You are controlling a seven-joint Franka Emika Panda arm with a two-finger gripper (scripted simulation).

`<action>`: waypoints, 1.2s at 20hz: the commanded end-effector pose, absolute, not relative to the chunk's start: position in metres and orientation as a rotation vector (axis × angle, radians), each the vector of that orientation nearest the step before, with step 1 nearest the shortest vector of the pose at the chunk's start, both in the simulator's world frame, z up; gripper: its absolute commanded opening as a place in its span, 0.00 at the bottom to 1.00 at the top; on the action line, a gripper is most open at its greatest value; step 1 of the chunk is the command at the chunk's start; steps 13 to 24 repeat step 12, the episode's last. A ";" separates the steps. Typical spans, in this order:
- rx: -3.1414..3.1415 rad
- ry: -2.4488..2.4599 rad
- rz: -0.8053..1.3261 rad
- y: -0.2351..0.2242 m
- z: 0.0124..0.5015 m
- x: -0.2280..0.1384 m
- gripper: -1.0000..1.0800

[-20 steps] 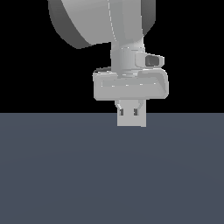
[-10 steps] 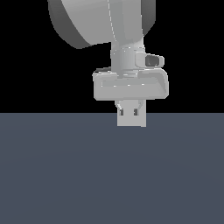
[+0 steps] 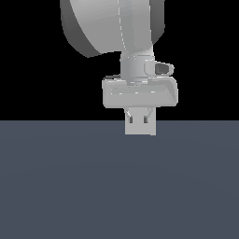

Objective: Plug the charger into the wall socket.

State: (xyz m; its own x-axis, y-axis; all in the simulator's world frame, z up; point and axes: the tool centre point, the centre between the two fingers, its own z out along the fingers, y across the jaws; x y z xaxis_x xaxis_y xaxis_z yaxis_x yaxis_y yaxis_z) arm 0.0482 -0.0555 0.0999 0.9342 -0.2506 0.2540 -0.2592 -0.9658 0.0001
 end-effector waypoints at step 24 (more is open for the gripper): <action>3.056 -0.403 0.395 -0.063 0.100 0.077 0.00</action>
